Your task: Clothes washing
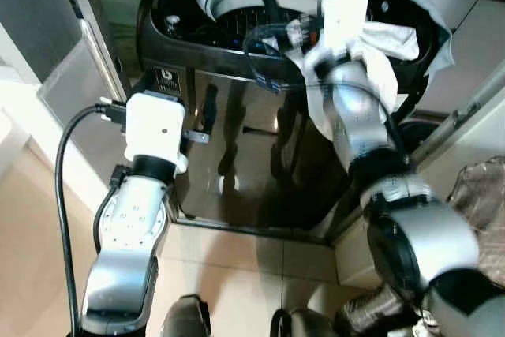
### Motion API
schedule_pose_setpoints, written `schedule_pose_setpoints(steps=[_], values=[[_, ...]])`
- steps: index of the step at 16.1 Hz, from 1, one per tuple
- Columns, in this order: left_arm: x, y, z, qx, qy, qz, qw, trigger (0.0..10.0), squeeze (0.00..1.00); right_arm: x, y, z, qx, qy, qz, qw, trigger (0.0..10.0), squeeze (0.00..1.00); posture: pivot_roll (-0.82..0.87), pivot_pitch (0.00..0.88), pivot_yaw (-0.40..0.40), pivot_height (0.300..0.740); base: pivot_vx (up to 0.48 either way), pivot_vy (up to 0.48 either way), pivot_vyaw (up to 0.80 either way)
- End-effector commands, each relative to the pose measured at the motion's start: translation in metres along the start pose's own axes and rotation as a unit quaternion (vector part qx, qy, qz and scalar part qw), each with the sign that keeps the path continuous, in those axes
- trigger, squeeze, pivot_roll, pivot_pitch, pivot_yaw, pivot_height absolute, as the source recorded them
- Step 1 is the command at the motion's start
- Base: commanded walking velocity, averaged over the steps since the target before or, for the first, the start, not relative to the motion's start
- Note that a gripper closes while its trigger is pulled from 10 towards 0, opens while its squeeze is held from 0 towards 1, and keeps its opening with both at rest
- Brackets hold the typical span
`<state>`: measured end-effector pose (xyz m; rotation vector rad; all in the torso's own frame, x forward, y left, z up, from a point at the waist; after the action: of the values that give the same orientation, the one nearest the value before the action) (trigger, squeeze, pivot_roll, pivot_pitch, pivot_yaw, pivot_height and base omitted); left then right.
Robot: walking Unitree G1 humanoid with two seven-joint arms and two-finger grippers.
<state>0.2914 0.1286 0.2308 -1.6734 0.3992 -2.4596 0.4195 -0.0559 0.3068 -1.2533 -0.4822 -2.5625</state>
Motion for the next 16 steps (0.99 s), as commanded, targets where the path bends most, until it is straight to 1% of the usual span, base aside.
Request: schedule_pose_setpoints(steps=[1,2,3,4,5,6,7,8,9,10,11,12,14,16], values=[[0.0,0.001,0.001,0.002,0.002,0.002,1.0,10.0,0.0,0.006,0.003,0.006,0.001,0.006,-0.01,1.0,10.0,0.0,0.14,0.086,-0.074,0.74,0.0,0.0,0.0],[-0.002,0.001,0.002,0.003,0.001,0.003,1.0,10.0,0.0,0.011,0.004,0.012,-0.003,0.008,0.001,1.0,10.0,0.0,0.14,0.084,-0.078,0.74,0.0,0.0,0.0],[-0.003,0.002,0.002,0.003,-0.002,0.003,1.0,10.0,0.0,0.009,0.007,0.011,-0.013,0.004,0.017,1.0,10.0,0.0,0.14,0.086,-0.078,0.74,0.0,0.0,0.0],[-0.015,0.006,0.001,-0.004,-0.023,0.005,1.0,10.0,0.0,-0.012,0.014,-0.004,-0.045,-0.028,0.05,0.997,10.0,0.0,0.13,0.095,-0.072,0.74,0.0,0.0,0.0],[-0.02,0.008,0.001,-0.01,-0.032,0.01,0.999,10.0,0.0,-0.021,0.017,-0.013,-0.059,-0.042,0.061,0.995,10.0,0.0,0.12,0.101,-0.067,0.74,0.0,0.0,0.0],[-0.029,0.01,-0.001,-0.028,-0.042,0.021,0.998,10.0,0.0,-0.035,0.018,-0.028,-0.074,-0.058,0.071,0.993,10.0,0.0,0.11,0.125,-0.053,0.74,0.0,0.0,0.0],[-0.037,0.01,-0.003,-0.063,-0.047,0.01,0.997,10.0,0.0,-0.051,0.017,-0.059,-0.09,-0.072,0.069,0.991,10.0,0.0,0.09,0.165,-0.028,0.74,0.0,0.0,0.0],[-0.036,0.008,-0.004,-0.07,-0.045,0.001,0.997,10.0,0.0,-0.053,0.016,-0.066,-0.095,-0.072,0.067,0.991,10.0,0.0,0.09,0.176,-0.019,0.74,0.0,0.0,0.0],[-0.028,0.004,-0.007,-0.1,-0.025,0.01,0.995,10.0,0.0,-0.061,0.011,-0.092,-0.108,-0.083,0.061,0.989,10.0,0.0,0.08,0.221,0.019,0.74,0.0,0.0,0.0],[-0.026,0.002,-0.008,-0.105,-0.022,0.011,0.994,10.0,0.0,-0.064,0.009,-0.099,-0.11,-0.087,0.055,0.989,10.0,0.0,0.08,0.226,0.025,0.74,0.0,0.0,0.0],[-0.024,-0.003,-0.01,-0.109,-0.02,0.015,0.994,10.0,0.0,-0.067,0.007,-0.112,-0.114,-0.095,0.046,0.988,10.0,0.0,0.08,0.243,0.044,0.74,0.0,0.0,0.0],[-0.023,-0.006,-0.013,-0.115,-0.022,0.022,0.993,10.0,0.0,-0.075,0.004,-0.121,-0.119,-0.11,0.045,0.986,10.0,0.0,0.09,0.259,0.067,0.74,0.0,0.0,0.0],[-0.018,-0.009,-0.014,-0.117,-0.018,0.018,0.993,10.0,0.0,-0.086,0.007,-0.121,-0.123,-0.131,0.039,0.983,10.0,0.0,0.12,0.268,0.076,0.74,0.0,0.0,0.0],[-0.008,-0.007,-0.022,-0.127,-0.015,-0.009,0.992,10.0,0.0,-0.097,0.011,-0.118,-0.128,-0.162,0.028,0.978,10.0,0.0,0.16,0.274,0.087,0.74,0.0,0.0,0.0]])
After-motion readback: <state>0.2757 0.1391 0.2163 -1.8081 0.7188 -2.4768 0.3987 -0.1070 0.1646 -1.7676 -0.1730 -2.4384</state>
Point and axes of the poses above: a point about 5 cm out from each wrist's last joint towards the gripper, its own z axis pointing out of the wrist towards the gripper, its own x axis along the axis of the wrist's last joint, y = z × x, the point moved 4 cm from there along z, pointing out of the wrist towards the gripper, and after that the axes turned 3 degrees about z, right-handed, at the moved point
